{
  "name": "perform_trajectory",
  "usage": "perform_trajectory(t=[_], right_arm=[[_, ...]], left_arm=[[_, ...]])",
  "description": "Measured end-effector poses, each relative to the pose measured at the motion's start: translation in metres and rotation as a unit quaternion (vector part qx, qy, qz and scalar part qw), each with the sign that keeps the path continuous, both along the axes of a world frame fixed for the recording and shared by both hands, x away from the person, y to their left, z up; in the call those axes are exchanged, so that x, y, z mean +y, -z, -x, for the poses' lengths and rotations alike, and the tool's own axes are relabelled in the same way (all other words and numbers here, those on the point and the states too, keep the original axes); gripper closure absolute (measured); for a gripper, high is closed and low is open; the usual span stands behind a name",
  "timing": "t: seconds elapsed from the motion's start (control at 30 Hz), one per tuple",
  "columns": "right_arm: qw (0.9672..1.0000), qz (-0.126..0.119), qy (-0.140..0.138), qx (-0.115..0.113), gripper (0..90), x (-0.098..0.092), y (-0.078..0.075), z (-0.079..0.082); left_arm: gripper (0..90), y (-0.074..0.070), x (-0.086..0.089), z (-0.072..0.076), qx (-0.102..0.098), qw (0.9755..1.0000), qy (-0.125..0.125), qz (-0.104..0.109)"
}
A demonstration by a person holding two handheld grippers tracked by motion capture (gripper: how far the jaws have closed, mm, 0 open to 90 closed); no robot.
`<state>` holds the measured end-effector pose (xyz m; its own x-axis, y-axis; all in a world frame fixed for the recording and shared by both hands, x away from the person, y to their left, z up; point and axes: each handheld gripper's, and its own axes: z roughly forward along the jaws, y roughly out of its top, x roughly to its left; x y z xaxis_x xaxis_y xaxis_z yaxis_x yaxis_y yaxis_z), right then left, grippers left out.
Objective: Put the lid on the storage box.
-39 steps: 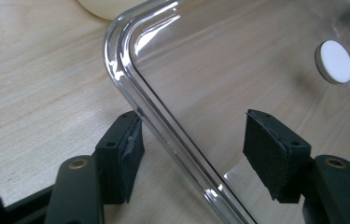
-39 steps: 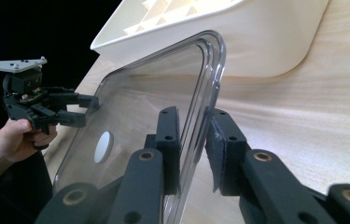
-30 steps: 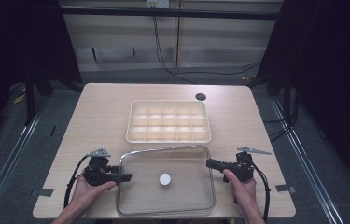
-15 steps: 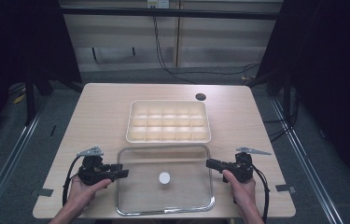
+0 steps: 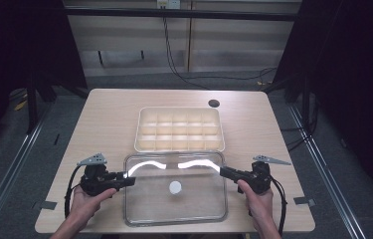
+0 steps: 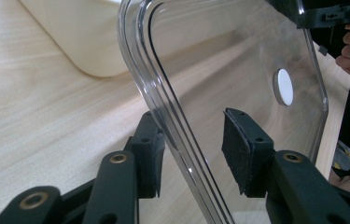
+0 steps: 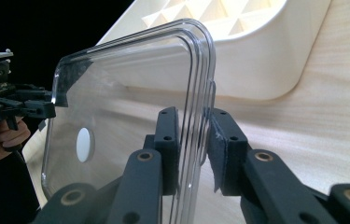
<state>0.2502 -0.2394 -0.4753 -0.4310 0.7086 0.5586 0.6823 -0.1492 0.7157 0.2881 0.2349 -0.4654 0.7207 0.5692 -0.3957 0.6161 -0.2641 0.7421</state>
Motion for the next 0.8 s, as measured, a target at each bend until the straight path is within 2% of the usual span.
perform_trajectory(t=[0.13, 0.33, 0.53, 0.7, 0.8], right_arm=[[1.0, 0.004, 0.003, -0.008, 75.4, 0.001, -0.005, 0.002], [0.9989, 0.04, 0.006, -0.023, 74.3, 0.006, -0.015, 0.003], [0.999, 0.03, 0.016, -0.028, 75.4, 0.005, -0.023, 0.002], [0.9985, 0.032, 0.02, -0.038, 76.0, 0.004, -0.03, -0.003], [0.9982, 0.033, 0.022, -0.044, 76.0, 0.003, -0.035, -0.005]], left_arm=[[61.8, -0.004, 0.002, 0.0, -0.005, 1.0, -0.001, 0.008], [65.1, -0.011, 0.004, 0.001, -0.018, 0.9997, -0.006, 0.015], [68.8, -0.021, 0.003, 0.004, -0.033, 0.999, -0.011, 0.028], [71.0, -0.029, 0.002, 0.002, -0.042, 0.9986, -0.016, 0.029], [72.6, -0.034, 0.001, -0.001, -0.047, 0.998, -0.022, 0.037]])
